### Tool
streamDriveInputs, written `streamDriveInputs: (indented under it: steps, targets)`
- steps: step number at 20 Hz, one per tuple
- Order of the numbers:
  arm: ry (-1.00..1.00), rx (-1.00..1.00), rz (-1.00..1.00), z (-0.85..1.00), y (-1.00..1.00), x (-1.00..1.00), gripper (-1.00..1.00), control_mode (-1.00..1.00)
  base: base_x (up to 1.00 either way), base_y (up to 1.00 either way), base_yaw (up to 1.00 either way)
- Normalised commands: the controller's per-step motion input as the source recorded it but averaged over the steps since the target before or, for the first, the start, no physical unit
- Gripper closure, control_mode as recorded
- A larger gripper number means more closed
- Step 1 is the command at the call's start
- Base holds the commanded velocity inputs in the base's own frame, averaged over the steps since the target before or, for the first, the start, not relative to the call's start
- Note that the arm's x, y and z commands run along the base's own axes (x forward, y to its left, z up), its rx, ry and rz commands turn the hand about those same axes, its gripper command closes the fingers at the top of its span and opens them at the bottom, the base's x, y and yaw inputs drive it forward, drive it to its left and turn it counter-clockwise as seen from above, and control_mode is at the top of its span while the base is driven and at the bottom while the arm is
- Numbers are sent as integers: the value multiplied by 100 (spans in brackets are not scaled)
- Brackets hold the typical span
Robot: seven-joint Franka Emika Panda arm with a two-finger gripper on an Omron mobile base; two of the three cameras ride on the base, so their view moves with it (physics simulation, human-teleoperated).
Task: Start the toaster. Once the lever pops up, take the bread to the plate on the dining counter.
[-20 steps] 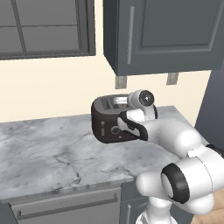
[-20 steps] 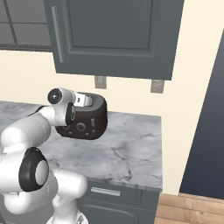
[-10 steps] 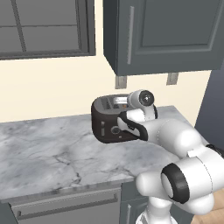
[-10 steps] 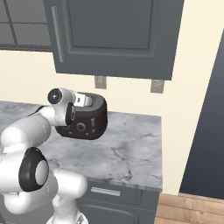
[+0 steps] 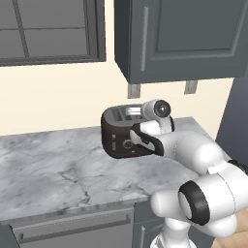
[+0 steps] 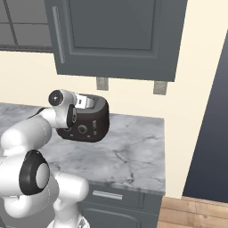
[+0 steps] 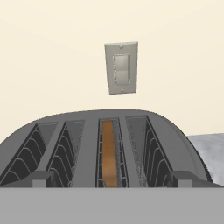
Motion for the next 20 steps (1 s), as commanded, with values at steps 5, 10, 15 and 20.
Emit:
streamDriveInputs:
  steps: [5, 10, 15, 20]
  targets:
    - [0, 0, 0, 0, 0, 0, -100, -100, 0, 0, 0]
    - [0, 0, 0, 0, 0, 0, -100, -100, 0, 0, 0]
    - [0, 0, 0, 0, 0, 0, -100, -100, 0, 0, 0]
    - [0, 0, 0, 0, 0, 0, -100, -100, 0, 0, 0]
